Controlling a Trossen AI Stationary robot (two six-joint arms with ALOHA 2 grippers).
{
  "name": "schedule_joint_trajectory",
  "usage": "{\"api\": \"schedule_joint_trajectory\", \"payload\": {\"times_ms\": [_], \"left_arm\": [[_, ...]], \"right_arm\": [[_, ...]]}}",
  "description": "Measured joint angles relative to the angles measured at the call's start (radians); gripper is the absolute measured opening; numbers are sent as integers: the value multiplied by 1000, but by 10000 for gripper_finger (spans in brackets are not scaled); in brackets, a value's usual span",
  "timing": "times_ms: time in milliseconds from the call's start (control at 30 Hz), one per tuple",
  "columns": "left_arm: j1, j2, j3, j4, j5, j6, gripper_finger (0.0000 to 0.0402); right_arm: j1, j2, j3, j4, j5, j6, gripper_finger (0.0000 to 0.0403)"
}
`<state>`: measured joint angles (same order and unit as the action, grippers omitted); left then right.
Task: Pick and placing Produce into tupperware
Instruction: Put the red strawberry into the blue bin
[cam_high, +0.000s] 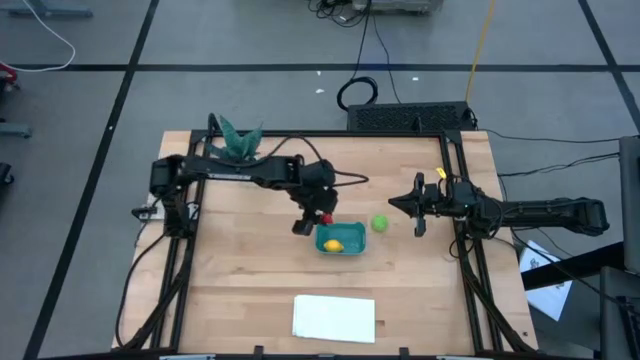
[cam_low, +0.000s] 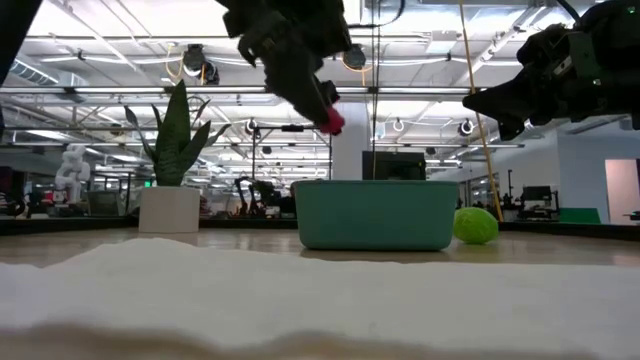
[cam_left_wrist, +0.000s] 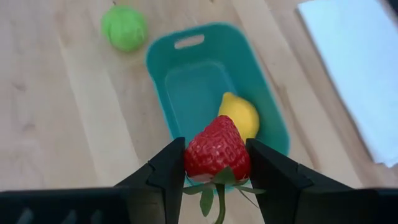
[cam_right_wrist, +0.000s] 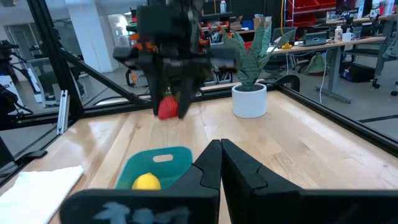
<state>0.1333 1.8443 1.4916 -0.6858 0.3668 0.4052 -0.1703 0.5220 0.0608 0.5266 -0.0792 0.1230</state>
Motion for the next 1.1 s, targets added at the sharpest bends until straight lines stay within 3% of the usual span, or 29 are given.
{"api": "schedule_joint_trajectory", "payload": {"times_ms": [300,500,1100], "left_arm": [[0,92,17,2,8,18,157],[0,100,17,28,147,-62,157],[19,141,41,193,184,-147,156]], "right_arm": [[0,0,0,-1,0,0,0],[0,0,0,-2,0,-3,0],[0,0,0,0,0,-4,0]]}}
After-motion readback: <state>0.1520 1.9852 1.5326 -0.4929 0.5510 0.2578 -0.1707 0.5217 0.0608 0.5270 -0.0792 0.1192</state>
